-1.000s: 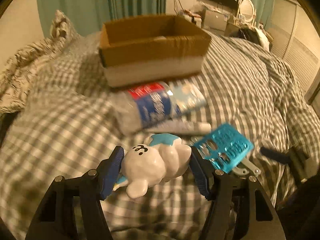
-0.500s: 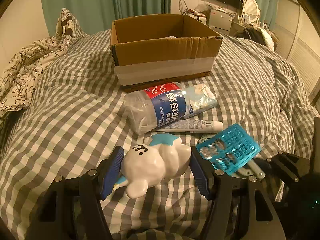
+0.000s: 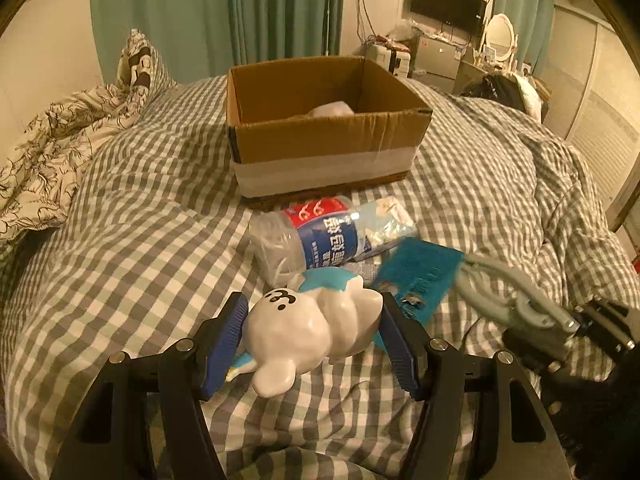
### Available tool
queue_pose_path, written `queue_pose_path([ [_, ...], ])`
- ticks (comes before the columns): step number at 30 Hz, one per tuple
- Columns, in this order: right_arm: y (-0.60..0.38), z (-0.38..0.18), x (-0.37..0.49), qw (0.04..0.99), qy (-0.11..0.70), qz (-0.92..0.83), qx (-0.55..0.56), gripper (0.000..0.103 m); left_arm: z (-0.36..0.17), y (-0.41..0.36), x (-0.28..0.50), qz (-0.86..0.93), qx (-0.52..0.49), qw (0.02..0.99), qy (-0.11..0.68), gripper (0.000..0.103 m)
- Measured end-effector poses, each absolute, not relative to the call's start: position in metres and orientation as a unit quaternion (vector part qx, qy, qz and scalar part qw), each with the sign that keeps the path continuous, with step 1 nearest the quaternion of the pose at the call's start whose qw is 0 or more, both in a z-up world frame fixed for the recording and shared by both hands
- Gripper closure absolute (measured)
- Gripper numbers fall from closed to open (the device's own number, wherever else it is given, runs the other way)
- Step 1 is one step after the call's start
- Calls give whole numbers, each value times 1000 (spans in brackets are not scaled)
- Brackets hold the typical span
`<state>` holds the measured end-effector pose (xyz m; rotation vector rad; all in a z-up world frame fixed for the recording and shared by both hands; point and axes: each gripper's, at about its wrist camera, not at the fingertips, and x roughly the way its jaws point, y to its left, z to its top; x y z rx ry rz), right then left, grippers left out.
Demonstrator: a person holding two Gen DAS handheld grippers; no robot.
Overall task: Organize objects
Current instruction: 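Grasp the white bear figurine with the left gripper while the right gripper grasps the pale green clip, then lower the bear and the green clip into the box and open both grippers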
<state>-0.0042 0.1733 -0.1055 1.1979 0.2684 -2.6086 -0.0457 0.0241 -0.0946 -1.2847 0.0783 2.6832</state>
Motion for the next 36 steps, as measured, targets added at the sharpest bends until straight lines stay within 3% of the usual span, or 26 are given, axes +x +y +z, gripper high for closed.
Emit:
queue_pose_path([
  [18,186,5,-35,116,99,-943,295,71,-23,22,-51,925,-370,85,18,36],
  [36,163,66,-175,166,97,-953,234,71,30,24,-188,943,-324,74,11,36],
])
